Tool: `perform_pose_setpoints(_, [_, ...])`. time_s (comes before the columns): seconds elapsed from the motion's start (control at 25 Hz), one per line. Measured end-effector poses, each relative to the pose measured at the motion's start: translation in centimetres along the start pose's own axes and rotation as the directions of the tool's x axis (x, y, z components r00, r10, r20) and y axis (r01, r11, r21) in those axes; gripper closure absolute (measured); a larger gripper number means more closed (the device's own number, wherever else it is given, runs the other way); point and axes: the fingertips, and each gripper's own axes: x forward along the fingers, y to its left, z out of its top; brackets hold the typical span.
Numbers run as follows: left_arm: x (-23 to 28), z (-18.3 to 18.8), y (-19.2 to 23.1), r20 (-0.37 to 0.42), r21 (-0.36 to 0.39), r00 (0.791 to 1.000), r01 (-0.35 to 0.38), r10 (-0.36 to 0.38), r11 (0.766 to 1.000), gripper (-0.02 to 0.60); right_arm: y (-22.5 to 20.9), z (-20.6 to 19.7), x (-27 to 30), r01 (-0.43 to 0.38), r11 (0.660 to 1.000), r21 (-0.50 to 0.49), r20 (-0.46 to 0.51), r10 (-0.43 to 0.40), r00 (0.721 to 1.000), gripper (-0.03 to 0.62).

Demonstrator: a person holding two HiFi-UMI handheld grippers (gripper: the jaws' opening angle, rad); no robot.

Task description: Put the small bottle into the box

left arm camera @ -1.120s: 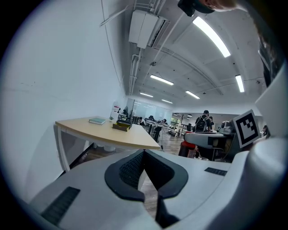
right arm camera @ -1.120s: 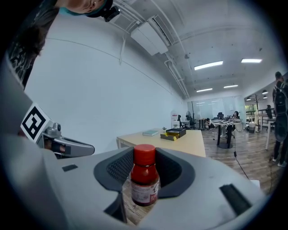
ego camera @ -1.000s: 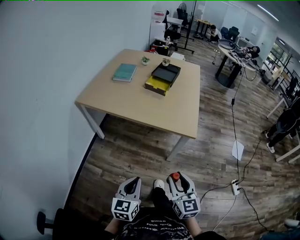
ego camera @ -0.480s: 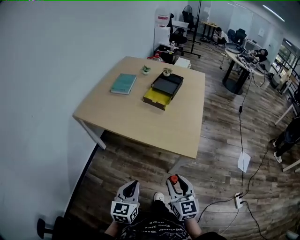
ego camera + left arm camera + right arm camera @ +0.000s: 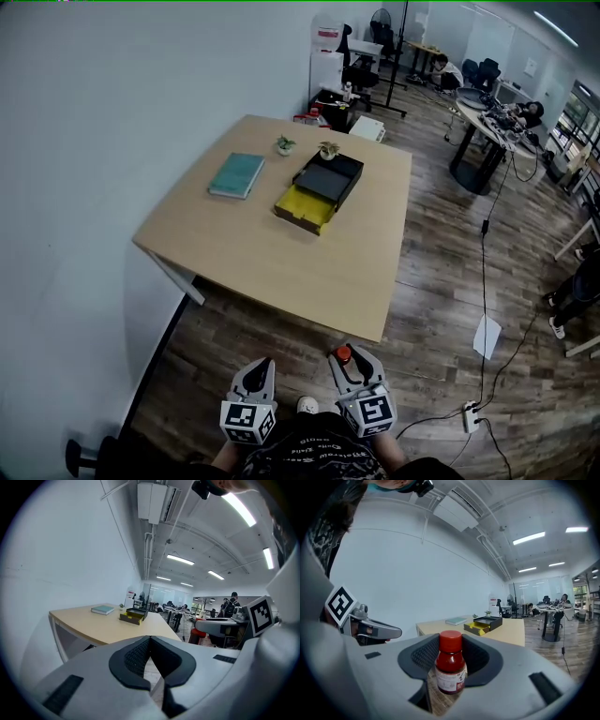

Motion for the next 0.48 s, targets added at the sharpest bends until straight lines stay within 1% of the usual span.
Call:
perform_pose_setpoints(0.2, [2.7, 0.6, -1.0, -0.002, -0.005, 1.000, 0.005, -0.005, 1.000, 0.578, -2.7, 0.5, 1.0, 0.006, 1.000, 0.005, 0.006, -0.007, 1.000, 0.439])
perform_pose_setpoints(0.48, [5.5, 1.3, -1.7, -0.011, 0.004, 0.999, 0.035, -0.035, 0.999, 0.578, -4.8, 0.4, 1.8, 0.036, 0.998, 0.043, 0.004, -0.036, 0.999, 0.439])
